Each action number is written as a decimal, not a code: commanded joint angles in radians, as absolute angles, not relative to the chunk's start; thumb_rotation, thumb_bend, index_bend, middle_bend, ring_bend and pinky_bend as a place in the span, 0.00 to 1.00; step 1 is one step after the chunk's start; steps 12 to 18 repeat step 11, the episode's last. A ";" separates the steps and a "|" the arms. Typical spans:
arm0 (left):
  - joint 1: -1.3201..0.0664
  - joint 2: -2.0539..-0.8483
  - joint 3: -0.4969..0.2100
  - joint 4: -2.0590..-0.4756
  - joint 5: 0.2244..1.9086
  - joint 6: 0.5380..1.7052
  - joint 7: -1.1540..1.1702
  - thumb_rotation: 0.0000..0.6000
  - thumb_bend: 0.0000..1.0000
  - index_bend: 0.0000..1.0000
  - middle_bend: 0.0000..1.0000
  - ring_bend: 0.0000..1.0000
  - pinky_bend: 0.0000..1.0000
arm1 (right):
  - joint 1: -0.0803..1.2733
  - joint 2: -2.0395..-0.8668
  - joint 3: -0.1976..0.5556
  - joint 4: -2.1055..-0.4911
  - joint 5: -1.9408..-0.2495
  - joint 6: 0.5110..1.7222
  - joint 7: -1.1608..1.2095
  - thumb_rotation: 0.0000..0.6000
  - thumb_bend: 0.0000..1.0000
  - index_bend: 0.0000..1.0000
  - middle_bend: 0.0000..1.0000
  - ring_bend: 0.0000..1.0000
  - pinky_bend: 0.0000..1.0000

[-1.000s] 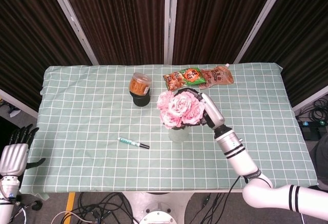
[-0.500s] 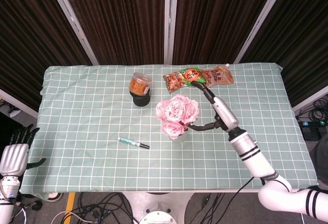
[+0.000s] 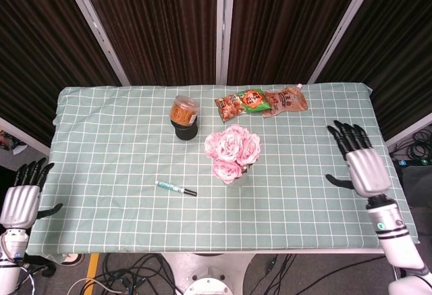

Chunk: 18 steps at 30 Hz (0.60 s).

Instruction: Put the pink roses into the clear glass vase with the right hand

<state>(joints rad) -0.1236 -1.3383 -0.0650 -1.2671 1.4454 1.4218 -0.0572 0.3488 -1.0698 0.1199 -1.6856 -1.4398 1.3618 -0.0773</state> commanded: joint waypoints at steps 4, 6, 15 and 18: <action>-0.125 -1.332 -0.065 -1.288 1.448 1.427 -0.039 1.00 0.07 0.11 0.04 0.00 0.04 | 0.209 -1.192 0.034 -1.365 -1.509 1.499 0.024 1.00 0.00 0.00 0.00 0.00 0.00; -0.125 -1.331 -0.065 -1.291 1.448 1.428 -0.033 1.00 0.07 0.11 0.04 0.00 0.04 | 0.191 -1.216 0.035 -1.290 -1.501 1.514 0.035 1.00 0.00 0.00 0.00 0.00 0.00; -0.122 -1.331 -0.059 -1.293 1.453 1.433 -0.029 1.00 0.07 0.11 0.04 0.00 0.04 | 0.155 -1.266 0.045 -1.174 -1.468 1.525 0.098 1.00 0.00 0.00 0.00 0.00 0.00; -0.122 -1.331 -0.059 -1.293 1.453 1.433 -0.029 1.00 0.07 0.11 0.04 0.00 0.04 | 0.155 -1.266 0.045 -1.174 -1.468 1.525 0.098 1.00 0.00 0.00 0.00 0.00 0.00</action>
